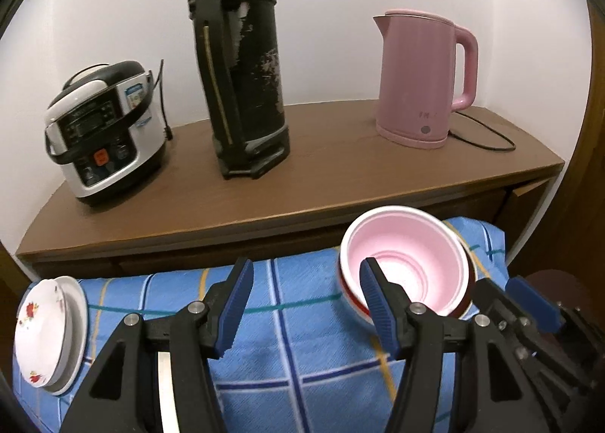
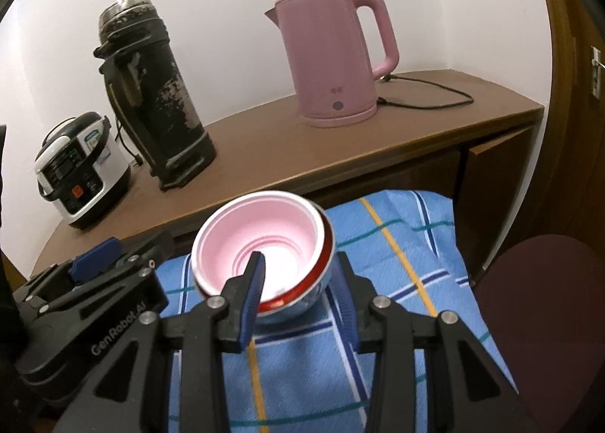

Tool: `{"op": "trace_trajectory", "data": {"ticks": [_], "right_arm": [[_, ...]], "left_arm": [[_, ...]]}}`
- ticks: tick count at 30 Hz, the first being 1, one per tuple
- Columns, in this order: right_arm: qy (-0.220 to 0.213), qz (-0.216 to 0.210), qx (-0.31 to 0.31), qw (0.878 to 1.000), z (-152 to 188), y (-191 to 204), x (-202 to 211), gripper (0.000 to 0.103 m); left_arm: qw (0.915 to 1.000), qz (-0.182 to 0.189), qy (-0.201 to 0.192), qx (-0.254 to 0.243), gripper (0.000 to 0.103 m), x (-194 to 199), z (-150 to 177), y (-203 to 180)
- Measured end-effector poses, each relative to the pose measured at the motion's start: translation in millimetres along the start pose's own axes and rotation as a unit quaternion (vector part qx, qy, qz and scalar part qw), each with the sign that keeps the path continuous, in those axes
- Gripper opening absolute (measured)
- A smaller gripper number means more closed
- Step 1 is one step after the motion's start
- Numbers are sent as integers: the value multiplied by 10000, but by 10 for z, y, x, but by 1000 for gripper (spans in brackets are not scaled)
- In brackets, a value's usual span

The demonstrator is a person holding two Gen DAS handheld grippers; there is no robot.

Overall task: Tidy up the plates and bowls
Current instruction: 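Withdraw both tools and move toward the white enamel bowl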

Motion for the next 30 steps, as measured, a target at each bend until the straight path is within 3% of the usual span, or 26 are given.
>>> {"op": "trace_trajectory", "data": {"ticks": [30], "right_arm": [[115, -253, 158, 9995, 534, 485, 395, 38]], "left_arm": [[9997, 14, 210, 84, 61, 402, 565, 397]]}}
Point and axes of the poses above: each gripper's, at about its wrist camera, not at the fingertips, and x roughly against the way its jaws point, y to its left, z to its underside, the point moved 8 cm from there along -x, roughly the way its jaws point, and after that the axes turned 10 degrees about -z, right-handed, at the moved point
